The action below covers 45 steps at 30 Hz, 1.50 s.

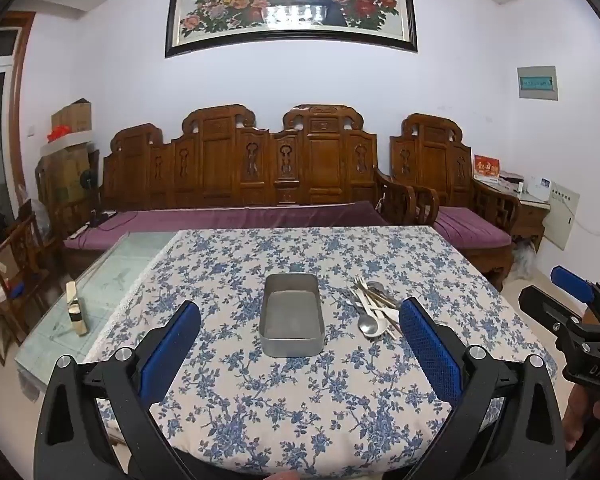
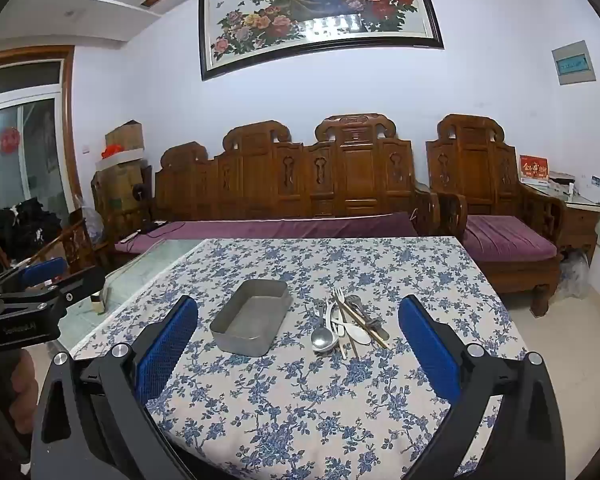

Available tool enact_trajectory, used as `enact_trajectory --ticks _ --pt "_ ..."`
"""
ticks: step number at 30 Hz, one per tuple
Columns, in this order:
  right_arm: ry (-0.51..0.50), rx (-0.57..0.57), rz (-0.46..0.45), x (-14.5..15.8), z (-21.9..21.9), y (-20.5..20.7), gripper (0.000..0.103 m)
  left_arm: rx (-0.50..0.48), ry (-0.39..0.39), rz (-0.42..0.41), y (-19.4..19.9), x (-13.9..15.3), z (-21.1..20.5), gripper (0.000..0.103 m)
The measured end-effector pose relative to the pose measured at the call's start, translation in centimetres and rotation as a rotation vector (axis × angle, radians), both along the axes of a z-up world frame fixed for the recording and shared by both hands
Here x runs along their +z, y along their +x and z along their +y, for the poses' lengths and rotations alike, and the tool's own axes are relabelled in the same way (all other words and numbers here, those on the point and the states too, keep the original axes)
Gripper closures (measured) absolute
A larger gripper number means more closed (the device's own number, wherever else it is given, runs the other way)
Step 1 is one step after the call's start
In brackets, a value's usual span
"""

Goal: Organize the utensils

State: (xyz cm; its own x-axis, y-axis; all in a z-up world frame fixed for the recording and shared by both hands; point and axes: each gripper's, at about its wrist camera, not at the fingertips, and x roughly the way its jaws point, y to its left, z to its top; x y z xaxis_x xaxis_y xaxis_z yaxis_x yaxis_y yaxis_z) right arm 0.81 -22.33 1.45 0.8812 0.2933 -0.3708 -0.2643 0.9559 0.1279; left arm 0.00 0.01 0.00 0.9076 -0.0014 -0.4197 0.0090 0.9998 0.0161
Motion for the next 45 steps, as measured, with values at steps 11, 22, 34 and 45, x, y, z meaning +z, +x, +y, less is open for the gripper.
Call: enact_trajectory --ticks 11,22,34,45 --pt "0.0 0.007 0.008 -0.2 0.1 0.3 0.003 0.002 -0.008 -0.004 -0.2 -0.1 0.1 0.006" --pt "0.0 0.002 0.001 0.2 0.1 -0.1 0.003 0.001 -0.004 -0.003 -0.2 -0.1 0.2 0.006" --pt "0.0 0.001 0.002 -0.1 0.0 0.0 0.003 -0.001 -0.006 -0.002 -0.1 -0.1 0.2 0.006" --pt "-0.001 0.002 0.002 -0.3 -0.1 0.0 0.003 -0.002 -0.007 -0.006 -0.1 -0.2 0.2 0.006"
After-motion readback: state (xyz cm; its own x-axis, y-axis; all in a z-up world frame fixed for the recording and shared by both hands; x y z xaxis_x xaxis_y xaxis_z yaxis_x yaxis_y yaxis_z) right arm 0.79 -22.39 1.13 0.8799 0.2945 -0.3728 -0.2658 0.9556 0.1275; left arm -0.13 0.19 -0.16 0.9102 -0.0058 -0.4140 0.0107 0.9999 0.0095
